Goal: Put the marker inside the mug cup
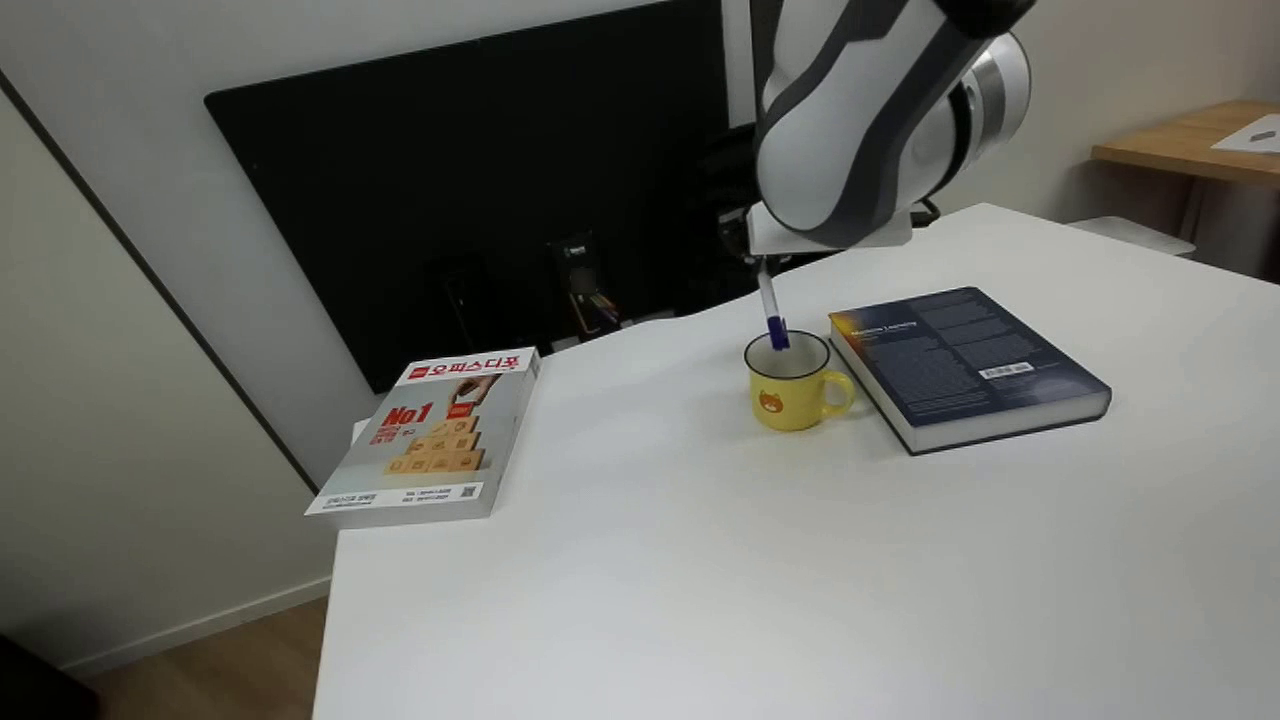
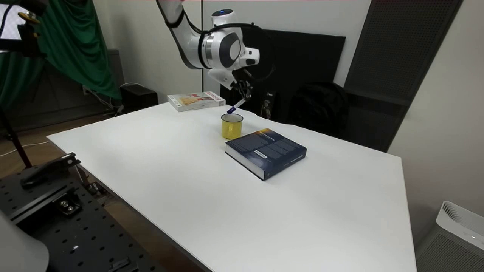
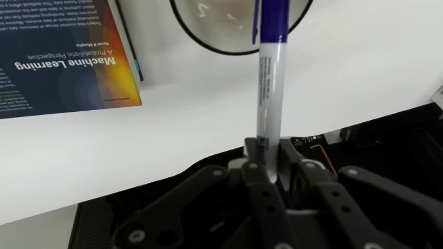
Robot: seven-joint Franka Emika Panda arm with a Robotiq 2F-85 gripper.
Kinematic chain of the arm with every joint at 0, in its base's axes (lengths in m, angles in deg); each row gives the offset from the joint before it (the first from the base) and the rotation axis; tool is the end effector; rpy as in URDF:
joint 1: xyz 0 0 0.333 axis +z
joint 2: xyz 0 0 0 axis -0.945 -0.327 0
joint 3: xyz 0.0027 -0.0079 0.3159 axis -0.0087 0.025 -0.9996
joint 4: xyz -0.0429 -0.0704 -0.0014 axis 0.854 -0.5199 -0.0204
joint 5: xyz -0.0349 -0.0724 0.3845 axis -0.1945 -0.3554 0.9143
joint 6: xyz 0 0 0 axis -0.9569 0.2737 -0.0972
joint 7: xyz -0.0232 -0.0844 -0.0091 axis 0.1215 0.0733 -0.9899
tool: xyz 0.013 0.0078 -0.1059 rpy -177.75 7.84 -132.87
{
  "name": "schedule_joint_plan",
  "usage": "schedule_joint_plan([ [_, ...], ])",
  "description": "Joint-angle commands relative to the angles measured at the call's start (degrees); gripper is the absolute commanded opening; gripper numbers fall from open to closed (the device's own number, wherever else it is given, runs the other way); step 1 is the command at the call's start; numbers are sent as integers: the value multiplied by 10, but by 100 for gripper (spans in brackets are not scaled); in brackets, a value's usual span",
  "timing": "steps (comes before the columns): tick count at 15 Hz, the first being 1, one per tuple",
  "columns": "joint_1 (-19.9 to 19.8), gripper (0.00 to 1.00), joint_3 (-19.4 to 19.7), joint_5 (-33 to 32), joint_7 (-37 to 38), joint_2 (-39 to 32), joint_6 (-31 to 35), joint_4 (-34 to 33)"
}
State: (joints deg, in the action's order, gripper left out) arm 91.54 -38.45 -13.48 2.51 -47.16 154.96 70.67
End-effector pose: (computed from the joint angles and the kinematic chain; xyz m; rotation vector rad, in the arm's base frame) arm 0.7118 0.1320 0.1883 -2.9181 0.4592 -0.8311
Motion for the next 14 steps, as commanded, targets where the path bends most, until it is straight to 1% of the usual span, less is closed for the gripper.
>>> schedule_joint_plan([
  [1, 58, 4, 65, 1, -7, 36, 87, 94],
  [4, 102, 4, 112, 26, -31, 26, 158, 127],
  [6, 120, 4, 125, 49, -49, 21, 188, 143],
  [7, 124, 4, 131, 20, -20, 20, 199, 149],
  [9, 136, 4, 136, 22, -19, 15, 215, 156],
  [14, 151, 4, 135, 27, -19, -3, 255, 163],
])
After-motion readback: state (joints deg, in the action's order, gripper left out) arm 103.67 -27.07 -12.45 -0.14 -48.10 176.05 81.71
